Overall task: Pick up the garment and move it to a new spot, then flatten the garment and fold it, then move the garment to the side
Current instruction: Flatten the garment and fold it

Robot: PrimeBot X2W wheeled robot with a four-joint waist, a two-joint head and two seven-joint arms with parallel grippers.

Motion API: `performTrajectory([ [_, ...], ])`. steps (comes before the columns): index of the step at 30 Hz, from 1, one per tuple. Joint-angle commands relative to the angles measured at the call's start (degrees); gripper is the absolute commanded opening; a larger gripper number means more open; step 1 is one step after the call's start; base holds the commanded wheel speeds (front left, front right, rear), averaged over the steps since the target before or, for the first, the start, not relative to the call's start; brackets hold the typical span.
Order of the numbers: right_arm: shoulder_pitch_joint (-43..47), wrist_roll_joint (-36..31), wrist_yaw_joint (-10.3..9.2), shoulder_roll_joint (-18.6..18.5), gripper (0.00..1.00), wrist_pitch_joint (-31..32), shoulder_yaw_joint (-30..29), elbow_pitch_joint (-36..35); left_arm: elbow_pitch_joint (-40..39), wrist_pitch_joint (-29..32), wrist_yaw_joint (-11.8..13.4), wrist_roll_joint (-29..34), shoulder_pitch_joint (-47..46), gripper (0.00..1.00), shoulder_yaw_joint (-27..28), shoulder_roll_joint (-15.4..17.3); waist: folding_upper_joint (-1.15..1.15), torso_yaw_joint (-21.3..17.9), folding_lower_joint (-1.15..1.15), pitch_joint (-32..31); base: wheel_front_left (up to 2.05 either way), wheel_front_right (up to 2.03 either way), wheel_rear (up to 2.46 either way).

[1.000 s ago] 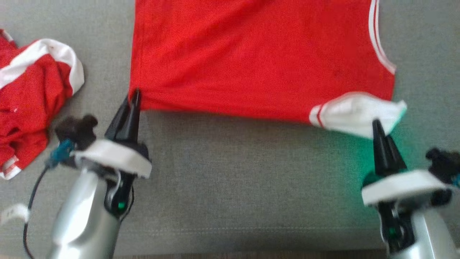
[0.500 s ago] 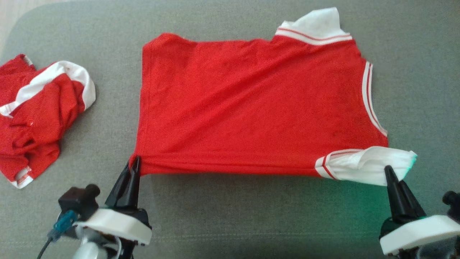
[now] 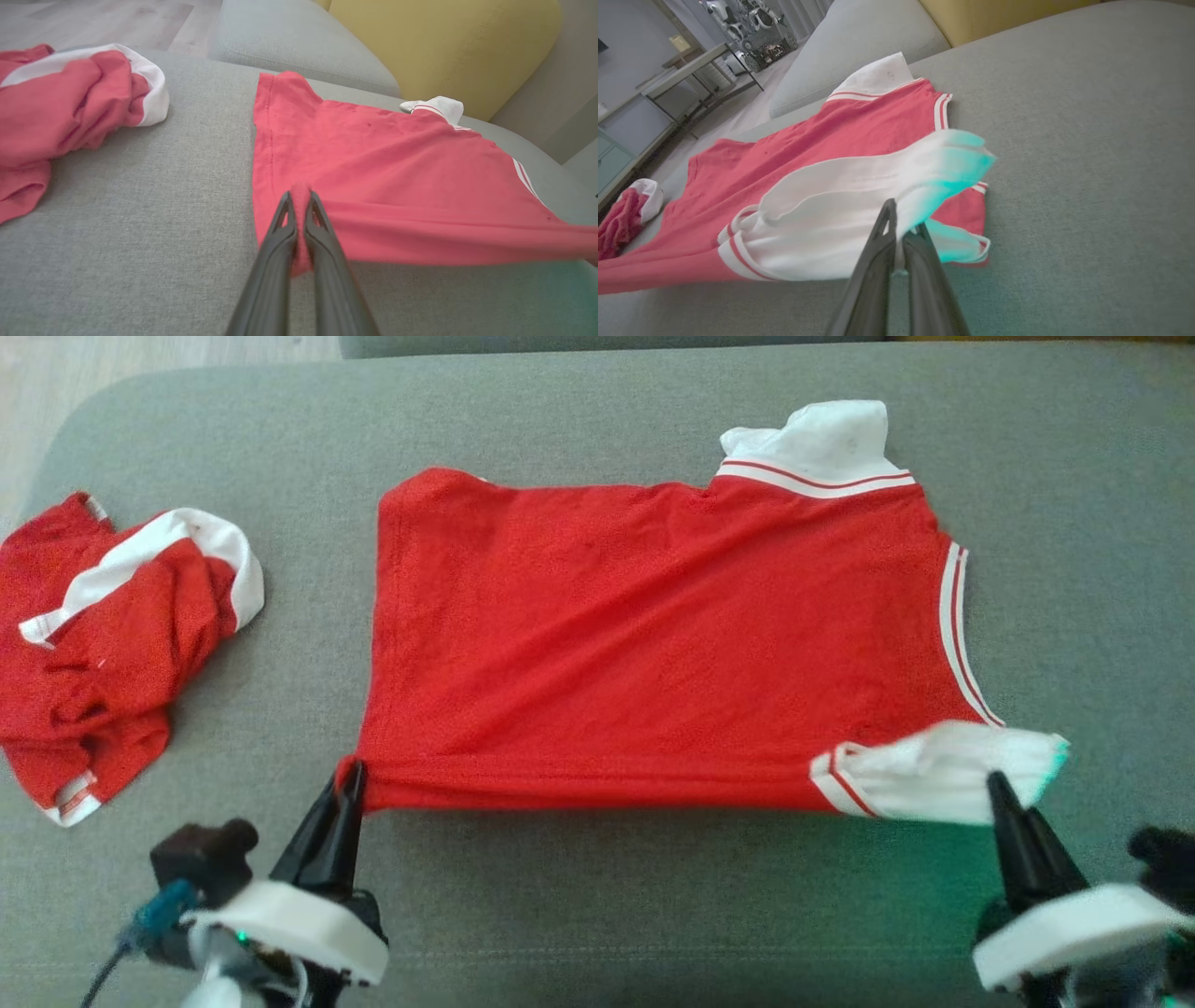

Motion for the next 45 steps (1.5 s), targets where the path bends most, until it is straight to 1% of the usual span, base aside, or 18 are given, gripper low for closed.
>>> performTrajectory([
  [1, -4.64, -1.08, -0.04, -0.77, 0.00, -0.07, 1.62, -0.89, -0.95, 0.77, -0.25, -0.70, -4.24, 0.00, 2.19, 1.46, 0.00, 0.04, 0.01, 0.45, 0.00, 0.00, 0.00],
  [8, -15.35, -5.05, -0.04, -0.76, 0.00, 0.14, 5.17, 6.50, 4.09, 5.09, -2.06, -2.28, -12.02, 0.00, 0.89, 1.67, 0.00, 0.36, 0.01, 3.19, 0.00, 0.00, 0.00],
  [12, -20.52, -6.95, -0.04, -0.76, 0.00, -0.70, 5.78, 11.14, 7.37, 6.45, -3.08, -2.99, -16.26, 0.00, 0.06, 1.72, 0.00, 0.79, 0.01, 5.09, 0.00, 0.00, 0.00],
  [17, -23.99, -8.33, -0.04, -0.76, 0.00, -1.75, 5.04, 16.45, 11.73, 8.02, -4.17, -3.81, -20.20, 0.00, -1.76, 1.39, 0.00, 1.34, 0.01, 7.36, 0.00, 0.00, 0.00],
  [20, -25.57, -8.59, -0.04, -0.76, 0.00, -3.04, 4.86, 19.15, 14.04, 7.41, -4.68, -4.17, -22.05, 0.00, -2.47, 1.40, 0.00, 1.39, 0.01, 8.37, 0.00, 0.00, 0.00],
  [21, -26.05, -8.77, -0.04, -0.76, 0.00, -3.77, 4.62, 19.87, 14.70, 6.97, -4.80, -4.21, -22.51, 0.30, -2.66, 1.41, 0.00, 1.35, 0.01, 8.63, 0.00, 0.00, 0.00],
  [22, -26.51, -8.74, -0.04, -0.76, 0.13, -4.46, 4.48, 20.56, 15.30, 6.45, -4.89, -4.25, -22.91, 0.76, -2.82, 1.38, 0.00, 1.30, 0.01, 8.84, 0.00, 0.00, 0.00],
  [23, -26.87, -8.63, -0.04, -0.76, 0.42, -5.05, 4.34, 21.24, 15.86, 5.90, -4.97, -4.28, -23.25, 1.00, -2.95, 1.35, 0.00, 1.27, 0.01, 9.02, 0.00, 0.00, 0.00],
  [24, -27.21, -8.75, -0.04, -0.76, 0.97, -5.83, 4.13, 21.77, 16.16, 4.89, -5.03, -4.22, -23.57, 1.00, -2.98, 1.28, 0.00, 1.23, 0.01, 9.20, 0.00, 0.00, 0.00],
  [25, -27.21, -8.75, -0.04, -0.76, 0.97, -5.83, 4.13, 21.77, 16.16, 4.89, -5.03, -4.22, -23.57, 1.00, -2.98, 1.28, 0.00, 1.23, 0.01, 9.20, 0.00, 0.00, 0.00],
  [26, -27.80, -8.74, -0.04, -0.76, 1.00, -7.22, 4.31, 22.71, 16.89, 3.35, -5.07, -3.93, -23.86, 1.00, -3.15, 1.17, 0.00, 1.15, 0.01, 9.34, 0.00, 0.00, 0.00],
  [27, -27.80, -8.74, -0.04, -0.76, 1.00, -7.22, 4.31, 22.71, 16.89, 3.35, -5.07, -3.93, -23.86, 1.00, -3.15, 1.17, 0.00, 1.15, 0.01, 9.34, 0.00, 0.00, 0.00],
  [29, -28.14, -8.91, -0.04, -0.76, 1.00, -8.83, 4.53, 23.06, 17.13, 1.38, -4.65, -3.35, -23.79, 1.00, -3.01, 1.17, 0.00, 1.09, 0.01, 9.32, 0.00, 0.00, 0.00],
  [31, -28.12, -9.32, -0.04, -0.76, 1.00, -10.43, 4.77, 22.72, 16.95, -1.19, -3.81, -2.46, -23.44, 1.00, -2.57, 1.50, 0.00, 0.96, 0.01, 9.05, 0.00, 0.00, 0.00],
  [34, -27.41, -11.25, -0.04, -0.76, 1.00, -12.96, 4.55, 20.93, 15.36, -5.63, -1.70, -0.32, -22.25, 1.00, -1.65, 2.14, 0.00, 0.89, 0.01, 8.21, 0.00, 0.00, 0.00],
  [39, -25.67, -14.40, -0.04, -0.76, 1.00, -15.83, 4.46, 15.89, 9.84, -8.04, 1.52, 2.26, -18.51, 1.00, 1.12, 2.73, 0.00, 0.78, 0.01, 6.50, 0.00, 0.00, 0.00],
  [42, -24.16, -15.77, -0.04, -0.76, 1.00, -16.18, 4.90, 13.13, 5.79, -8.25, 3.27, 4.22, -15.72, 1.00, 2.44, 2.80, 0.00, 0.88, 0.01, 5.30, 0.00, 0.00, 0.00],
  [45, -22.08, -16.77, -0.04, -0.76, 1.00, -15.58, 5.25, 10.90, 1.83, -8.28, 4.28, 5.83, -12.59, 1.00, 3.38, 2.32, 0.00, 1.03, 0.01, 4.13, 0.00, 0.00, 0.00],
])
